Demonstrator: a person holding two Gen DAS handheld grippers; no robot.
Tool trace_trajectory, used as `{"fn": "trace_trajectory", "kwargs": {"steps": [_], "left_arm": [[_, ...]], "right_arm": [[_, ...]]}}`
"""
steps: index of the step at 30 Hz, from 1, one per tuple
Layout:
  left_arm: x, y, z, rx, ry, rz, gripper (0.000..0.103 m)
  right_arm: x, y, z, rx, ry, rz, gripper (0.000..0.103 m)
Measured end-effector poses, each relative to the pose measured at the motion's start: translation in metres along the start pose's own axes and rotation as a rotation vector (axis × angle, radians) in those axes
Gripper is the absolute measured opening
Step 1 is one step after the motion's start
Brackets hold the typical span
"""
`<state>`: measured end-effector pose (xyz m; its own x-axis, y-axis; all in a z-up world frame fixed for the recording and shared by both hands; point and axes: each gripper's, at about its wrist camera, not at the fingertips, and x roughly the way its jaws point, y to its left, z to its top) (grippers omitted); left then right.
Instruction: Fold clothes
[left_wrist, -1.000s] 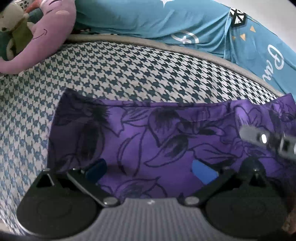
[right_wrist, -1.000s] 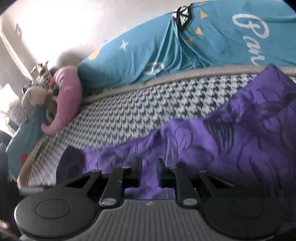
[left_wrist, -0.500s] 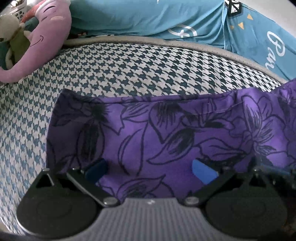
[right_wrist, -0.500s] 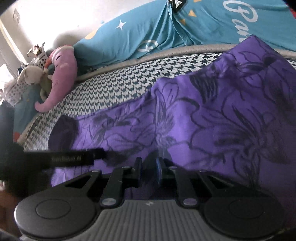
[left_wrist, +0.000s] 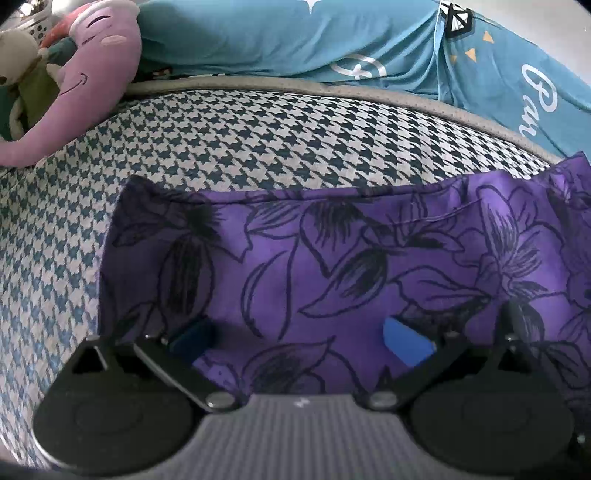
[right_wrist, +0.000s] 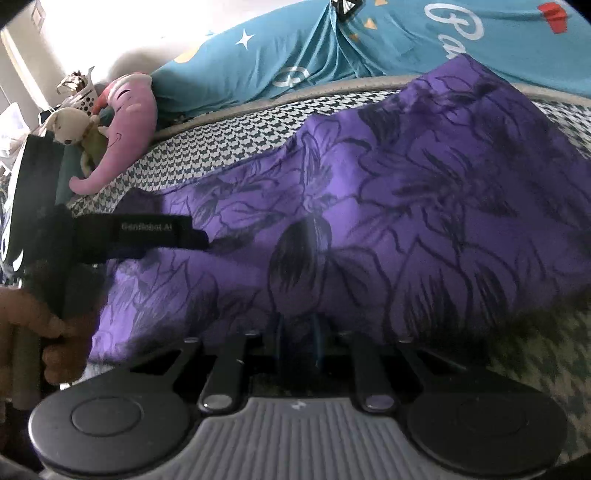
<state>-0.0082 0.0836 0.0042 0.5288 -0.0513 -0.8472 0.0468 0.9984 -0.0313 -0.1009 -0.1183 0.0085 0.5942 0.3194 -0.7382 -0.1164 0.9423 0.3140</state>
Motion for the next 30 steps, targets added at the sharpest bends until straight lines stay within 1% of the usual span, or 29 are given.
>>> {"fn": "trace_trajectory", "kwargs": {"steps": [6,11,14,15,18,23,25,27,30], "left_arm": [[-0.021,0.012,-0.006,-0.036,-0.012,-0.033,0.103],[-0.037,0.018,-0.014,-0.048,-0.022,-0.045,0.103],[-0.045,0.022,-0.017,-0.045,-0.035,-0.046,0.103],[-0.048,0.026,-0.021,-0.043,-0.040,-0.043,0.103],[-0.057,0.039,-0.031,-0.049,-0.057,-0.039,0.103],[-0.069,0.062,-0.043,-0.104,-0.079,-0.042,0.103],[-0.070,0.071,-0.048,-0.122,-0.071,-0.034,0.103],[-0.070,0.081,-0.052,-0.140,-0.061,-0.026,0.103],[-0.068,0.093,-0.058,-0.165,-0.048,-0.033,0.103]], "right_arm": [[-0.013,0.008,-0.015,-0.020,0.002,-0.028,0.015],[-0.020,0.011,-0.021,-0.003,0.016,-0.050,0.016],[-0.023,0.020,-0.026,-0.039,0.022,-0.074,0.017],[-0.024,0.022,-0.027,-0.042,0.018,-0.072,0.020],[-0.028,0.029,-0.031,-0.052,0.008,-0.059,0.020],[-0.034,0.051,-0.035,-0.155,-0.062,-0.082,0.020],[-0.037,0.062,-0.035,-0.193,-0.092,-0.050,0.021],[-0.036,0.072,-0.036,-0.238,-0.103,-0.008,0.021],[-0.030,0.091,-0.042,-0.318,-0.093,0.045,0.021]]}}
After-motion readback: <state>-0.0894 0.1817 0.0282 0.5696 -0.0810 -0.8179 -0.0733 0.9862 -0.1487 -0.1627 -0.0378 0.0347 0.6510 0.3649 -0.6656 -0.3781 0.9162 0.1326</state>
